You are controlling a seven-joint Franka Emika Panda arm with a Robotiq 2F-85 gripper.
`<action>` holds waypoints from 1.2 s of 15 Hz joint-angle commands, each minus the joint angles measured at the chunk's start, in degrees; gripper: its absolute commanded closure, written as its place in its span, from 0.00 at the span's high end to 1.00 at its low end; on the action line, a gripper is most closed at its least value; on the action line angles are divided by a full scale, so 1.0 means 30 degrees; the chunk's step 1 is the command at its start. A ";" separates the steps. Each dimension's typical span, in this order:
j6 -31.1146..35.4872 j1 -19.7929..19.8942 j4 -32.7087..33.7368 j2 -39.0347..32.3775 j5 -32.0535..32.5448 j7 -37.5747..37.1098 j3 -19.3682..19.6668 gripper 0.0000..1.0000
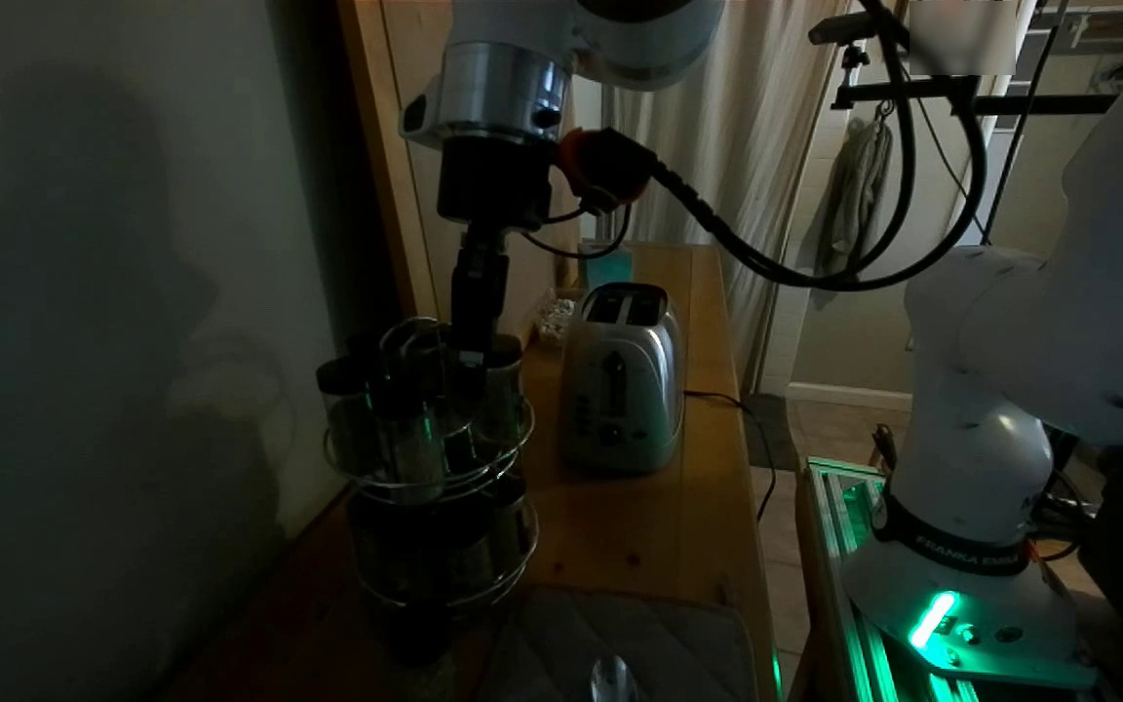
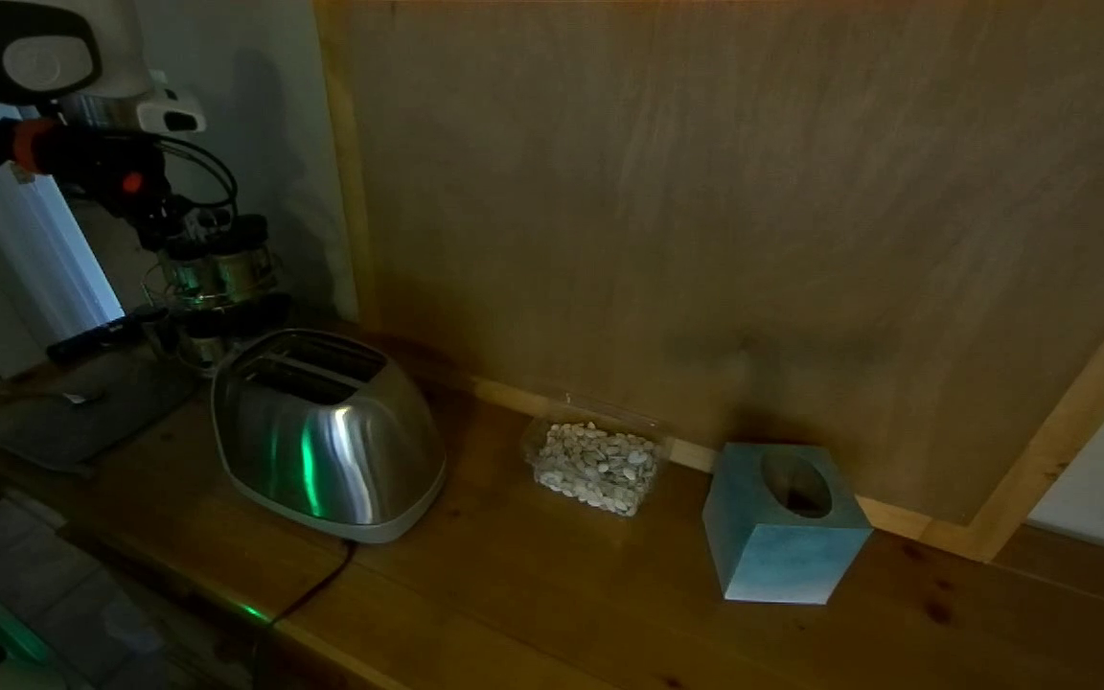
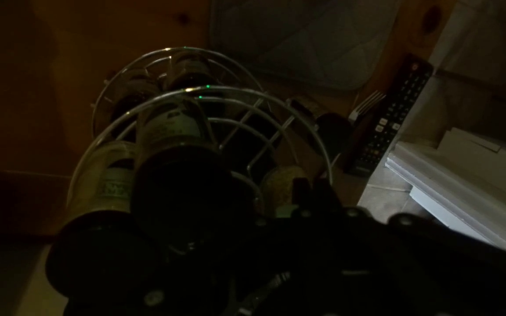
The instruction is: Put the container lying on the seasoning rack in an upright position
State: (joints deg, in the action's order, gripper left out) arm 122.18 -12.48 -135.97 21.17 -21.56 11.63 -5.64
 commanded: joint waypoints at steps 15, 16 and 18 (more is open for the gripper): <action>-0.0451 0.0287 0.0924 0.2847 0.2168 -0.0408 0.0161 1.00; -0.0490 0.0273 0.1021 0.3157 0.2086 -0.0360 0.0285 1.00; -0.0782 0.0223 0.1254 0.3749 0.1980 -0.0211 0.0537 1.00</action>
State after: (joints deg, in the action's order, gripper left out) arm 122.34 -11.84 -133.36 29.58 -16.48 10.70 -5.19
